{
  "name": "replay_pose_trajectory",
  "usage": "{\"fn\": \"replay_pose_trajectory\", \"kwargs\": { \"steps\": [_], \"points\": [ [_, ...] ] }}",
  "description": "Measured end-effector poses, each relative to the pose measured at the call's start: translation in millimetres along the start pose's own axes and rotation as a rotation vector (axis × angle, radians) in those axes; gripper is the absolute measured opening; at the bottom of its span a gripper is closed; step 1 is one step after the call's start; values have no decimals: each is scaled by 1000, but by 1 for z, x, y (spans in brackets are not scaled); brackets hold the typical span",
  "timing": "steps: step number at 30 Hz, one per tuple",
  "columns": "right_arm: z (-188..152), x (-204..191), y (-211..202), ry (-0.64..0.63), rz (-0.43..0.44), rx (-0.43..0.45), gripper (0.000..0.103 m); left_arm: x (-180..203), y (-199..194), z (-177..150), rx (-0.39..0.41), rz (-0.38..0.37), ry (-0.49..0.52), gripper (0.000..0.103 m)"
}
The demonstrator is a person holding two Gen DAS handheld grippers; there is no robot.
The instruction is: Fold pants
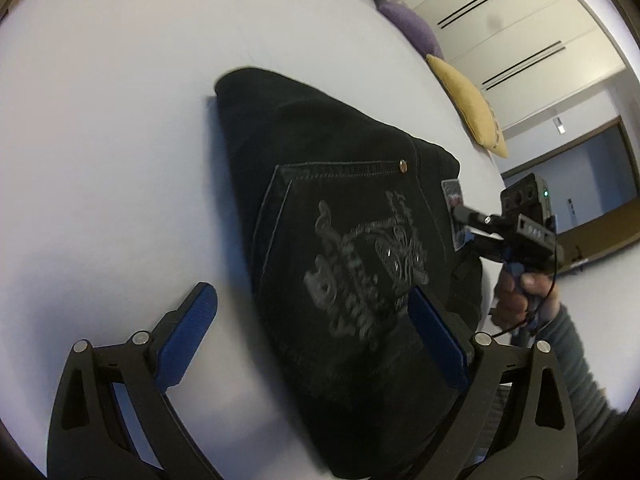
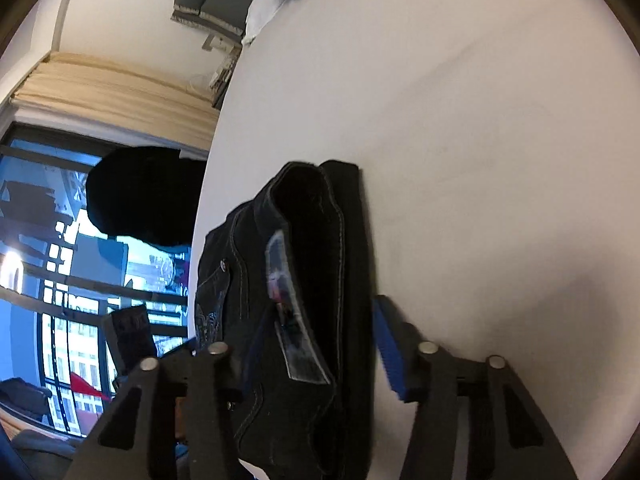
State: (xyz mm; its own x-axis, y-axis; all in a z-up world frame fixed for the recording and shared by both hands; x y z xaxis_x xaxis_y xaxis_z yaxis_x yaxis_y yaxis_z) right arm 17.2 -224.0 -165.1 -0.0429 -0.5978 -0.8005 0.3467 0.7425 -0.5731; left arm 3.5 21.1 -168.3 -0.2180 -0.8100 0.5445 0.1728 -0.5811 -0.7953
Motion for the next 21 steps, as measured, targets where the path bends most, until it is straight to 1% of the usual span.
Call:
{"fn": "replay_pose_trajectory", "kwargs": {
  "steps": [1, 2, 3, 5, 6, 8, 9, 11, 15, 18, 21],
  "points": [
    [1, 1, 2, -2, -3, -3, 51, 0, 3, 4, -17, -8, -15, 91],
    [1, 2, 3, -3, -8, -3, 50, 1, 6, 8, -31, -10, -21, 86],
    [1, 1, 5, -6, -16, -5, 49, 0, 6, 11, -34, -7, -24, 69],
    [0, -2, 9, -25, -41, -10, 46, -5, 10, 16, -52, 20, -56, 50],
    [-1, -4, 9, -33, -57, -9, 44, -7, 11, 16, -55, 19, -80, 42],
    [-2, -6, 8, -49, -85, -6, 39, -6, 10, 16, -44, 38, -76, 36],
    [-3, -9, 8, -67, -108, -2, 37, -4, 10, 16, -36, 47, -76, 34],
    [-4, -18, 6, -111, -163, 13, 31, -3, 9, 17, -26, 54, -83, 29],
    [-5, -37, -3, -177, -234, 46, 24, 3, 4, 20, -10, 66, -71, 19],
    [-2, -56, -9, -219, -257, 72, 21, 9, -7, 24, 6, 66, -56, 17],
    [7, -82, -11, -265, -259, 92, 21, 14, -29, 33, 41, 61, -33, 17]
  ]
}}
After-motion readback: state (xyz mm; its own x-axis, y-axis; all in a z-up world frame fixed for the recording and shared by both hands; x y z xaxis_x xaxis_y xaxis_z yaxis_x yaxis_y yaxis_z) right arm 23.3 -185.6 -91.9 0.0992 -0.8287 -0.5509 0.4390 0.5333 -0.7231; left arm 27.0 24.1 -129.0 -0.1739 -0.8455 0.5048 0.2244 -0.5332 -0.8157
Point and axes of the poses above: each gripper's, at about its wrist camera, not at the fingertips, and y roughly the way its jaws point, x to its right, z to its top, the point moved 9 cm from there along y, roughly the way its jaws point, and after that the axes turned 5 degrees about z, right-handed, at the moved point
